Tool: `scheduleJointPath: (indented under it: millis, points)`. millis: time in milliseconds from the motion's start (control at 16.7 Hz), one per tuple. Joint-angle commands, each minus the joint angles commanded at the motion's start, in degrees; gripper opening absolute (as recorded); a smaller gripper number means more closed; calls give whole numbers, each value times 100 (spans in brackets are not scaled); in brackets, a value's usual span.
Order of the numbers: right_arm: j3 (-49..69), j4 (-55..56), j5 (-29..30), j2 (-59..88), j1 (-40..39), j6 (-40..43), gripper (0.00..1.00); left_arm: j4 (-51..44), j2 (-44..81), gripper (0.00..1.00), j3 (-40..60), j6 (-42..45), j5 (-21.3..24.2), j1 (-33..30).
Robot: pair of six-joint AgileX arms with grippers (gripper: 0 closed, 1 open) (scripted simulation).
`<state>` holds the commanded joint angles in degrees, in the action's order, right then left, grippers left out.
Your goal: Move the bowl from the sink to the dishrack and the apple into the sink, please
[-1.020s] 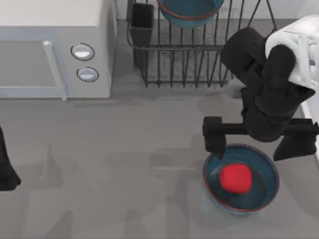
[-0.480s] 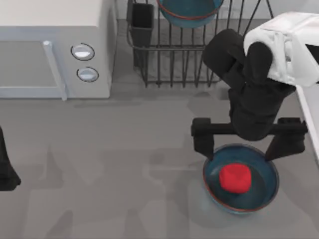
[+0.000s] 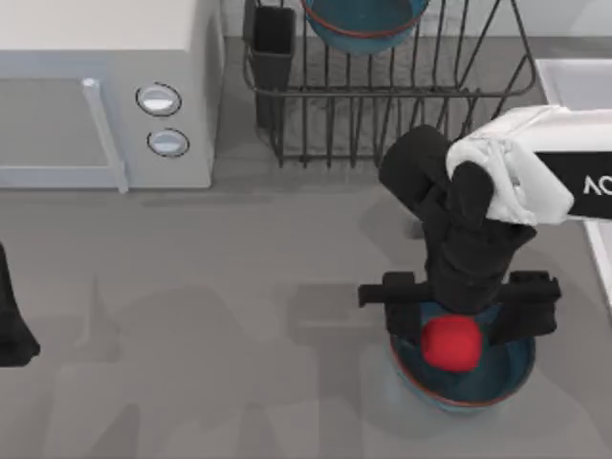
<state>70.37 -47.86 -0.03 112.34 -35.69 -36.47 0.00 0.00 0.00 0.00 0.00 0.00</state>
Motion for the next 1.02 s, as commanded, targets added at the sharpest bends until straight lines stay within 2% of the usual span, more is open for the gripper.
scheduleJointPath:
  millis: [180, 480, 1020]
  points:
    - [-332, 571, 8, 243, -3, -18, 100, 0, 0, 100, 0, 0, 0, 0]
    - [-395, 671, 12, 291, -4, -22, 100, 0, 0, 100, 0, 0, 0, 0]
    - [-395, 671, 12, 291, -4, -22, 32, 0, 0, 100, 0, 0, 0, 0]
